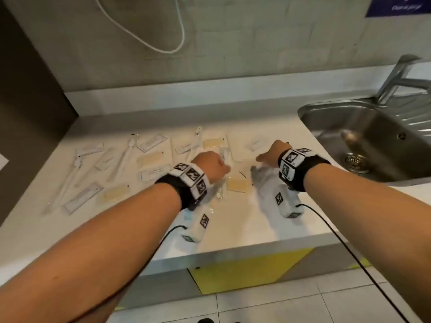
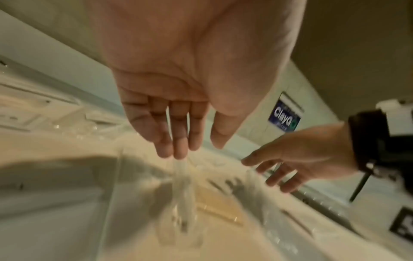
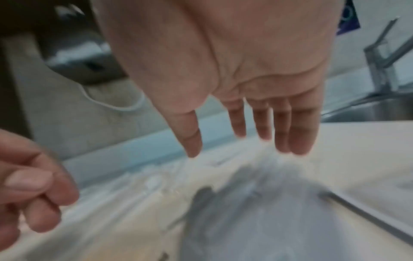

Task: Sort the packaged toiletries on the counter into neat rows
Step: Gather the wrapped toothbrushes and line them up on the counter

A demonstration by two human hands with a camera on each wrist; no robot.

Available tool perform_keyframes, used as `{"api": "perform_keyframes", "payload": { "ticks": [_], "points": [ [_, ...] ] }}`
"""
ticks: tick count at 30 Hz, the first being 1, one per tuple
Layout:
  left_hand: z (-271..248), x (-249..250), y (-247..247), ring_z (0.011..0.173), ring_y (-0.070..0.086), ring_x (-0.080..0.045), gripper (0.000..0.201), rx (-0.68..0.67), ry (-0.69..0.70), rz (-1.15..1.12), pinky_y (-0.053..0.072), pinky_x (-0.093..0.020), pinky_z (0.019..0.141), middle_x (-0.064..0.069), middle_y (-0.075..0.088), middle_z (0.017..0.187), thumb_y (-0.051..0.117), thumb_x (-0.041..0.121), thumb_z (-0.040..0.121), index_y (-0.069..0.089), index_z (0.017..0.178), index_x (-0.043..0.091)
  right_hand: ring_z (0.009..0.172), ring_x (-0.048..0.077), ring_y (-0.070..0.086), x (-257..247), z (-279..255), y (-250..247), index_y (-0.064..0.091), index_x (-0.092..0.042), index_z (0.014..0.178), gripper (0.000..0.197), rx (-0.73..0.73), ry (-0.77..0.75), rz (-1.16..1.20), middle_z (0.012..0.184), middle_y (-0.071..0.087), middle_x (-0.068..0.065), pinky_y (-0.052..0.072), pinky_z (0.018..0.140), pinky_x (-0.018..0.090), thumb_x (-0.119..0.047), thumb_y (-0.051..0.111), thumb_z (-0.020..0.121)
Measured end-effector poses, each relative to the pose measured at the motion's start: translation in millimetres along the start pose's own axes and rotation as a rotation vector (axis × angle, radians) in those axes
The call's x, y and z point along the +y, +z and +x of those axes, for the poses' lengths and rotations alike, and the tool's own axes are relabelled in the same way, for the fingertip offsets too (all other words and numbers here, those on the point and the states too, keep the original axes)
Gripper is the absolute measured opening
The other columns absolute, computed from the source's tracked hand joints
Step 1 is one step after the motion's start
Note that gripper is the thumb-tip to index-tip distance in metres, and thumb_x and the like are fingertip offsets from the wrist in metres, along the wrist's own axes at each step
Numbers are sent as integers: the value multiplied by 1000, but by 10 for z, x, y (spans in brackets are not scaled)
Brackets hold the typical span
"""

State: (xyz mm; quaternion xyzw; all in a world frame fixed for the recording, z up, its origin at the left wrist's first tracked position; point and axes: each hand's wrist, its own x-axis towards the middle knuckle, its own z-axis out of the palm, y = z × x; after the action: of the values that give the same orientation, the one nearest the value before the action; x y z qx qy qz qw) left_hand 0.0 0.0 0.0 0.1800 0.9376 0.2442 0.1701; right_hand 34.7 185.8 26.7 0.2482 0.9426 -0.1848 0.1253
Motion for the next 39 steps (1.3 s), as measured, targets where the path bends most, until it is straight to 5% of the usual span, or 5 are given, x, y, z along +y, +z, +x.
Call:
{"api": "perform_keyframes", "payload": {
  "ticks": [6, 21, 28, 34, 39],
  "points": [
    [100, 62, 325, 84, 64, -24, 52, 33, -212, 164, 48, -29, 63, -6, 63, 95, 64, 57, 83, 56, 102, 9, 134, 37, 34, 275, 362, 341, 18, -6, 146, 90, 101, 277, 52, 144, 32, 18, 30, 108, 45, -41, 69, 81],
    [179, -77, 96, 59, 41, -20, 32, 173, -205, -442, 37, -31, 65, -2, 40, 64, 55, 16, 87, 36, 61, 20, 96, 27, 59, 142, 476, 315, 44, -15, 128, 53, 172, -5, 475, 113, 63, 11, 49, 82, 34, -18, 67, 80],
    [81, -462, -99, 72, 57, -20, 20, 322, -280, -677, 41, -26, 51, -12, 62, 103, 54, 20, 89, 43, 105, 14, 78, 20, 65, -287, 366, 299, 42, -11, 126, 45, 123, -182, 808, 96, 66, 7, 50, 68, 28, -11, 63, 86],
    [142, -849, -339, 89, 65, -22, 42, 410, -353, -737, 55, -35, 70, -7, 62, 110, 73, 20, 79, 51, 115, 13, 73, 26, 67, -837, 291, 346, 39, -8, 128, 46, -102, -230, 938, 84, 63, 11, 59, 76, 40, -4, 60, 87],
    [397, -963, -527, 68, 56, -7, 30, 373, -270, -534, 41, -16, 43, -1, 61, 105, 66, 18, 88, 54, 116, 15, 76, 26, 62, -1110, 319, 442, 56, -3, 108, 21, -188, -219, 807, 88, 59, 11, 59, 72, 38, -11, 55, 88]
  ]
}}
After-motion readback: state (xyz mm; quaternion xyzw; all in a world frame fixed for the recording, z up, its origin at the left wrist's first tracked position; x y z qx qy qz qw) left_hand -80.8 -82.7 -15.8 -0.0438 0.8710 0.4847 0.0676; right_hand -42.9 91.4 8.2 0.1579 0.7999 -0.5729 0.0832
